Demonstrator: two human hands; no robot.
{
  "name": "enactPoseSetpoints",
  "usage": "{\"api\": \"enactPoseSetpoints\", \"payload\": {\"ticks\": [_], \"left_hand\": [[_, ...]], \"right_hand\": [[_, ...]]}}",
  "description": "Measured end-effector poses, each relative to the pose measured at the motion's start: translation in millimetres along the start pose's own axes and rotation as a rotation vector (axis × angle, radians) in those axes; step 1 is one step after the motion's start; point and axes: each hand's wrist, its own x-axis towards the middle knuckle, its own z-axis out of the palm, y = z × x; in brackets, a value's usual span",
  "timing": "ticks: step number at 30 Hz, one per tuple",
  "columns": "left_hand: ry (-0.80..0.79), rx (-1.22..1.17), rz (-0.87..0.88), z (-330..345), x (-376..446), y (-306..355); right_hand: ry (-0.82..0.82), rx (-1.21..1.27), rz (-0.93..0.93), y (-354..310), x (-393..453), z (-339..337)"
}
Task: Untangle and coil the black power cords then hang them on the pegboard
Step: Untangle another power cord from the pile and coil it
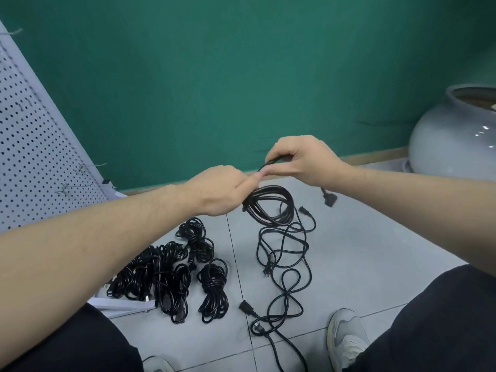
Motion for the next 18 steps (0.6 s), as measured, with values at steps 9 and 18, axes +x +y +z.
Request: {"api": "enactPoseSetpoints", "payload": {"ticks": [9,18], "left_hand": [[0.291,-0.595,-0.061,5.6,1.8,3.3],[0.412,-0.14,-0.471,-2.5,11.4,-13.7]], "right_hand": [[-0.222,0.058,0.256,27.0,-7.3,1.6],[-0.544,-0.36,-0.041,-7.5,-11.3,30.1]]}}
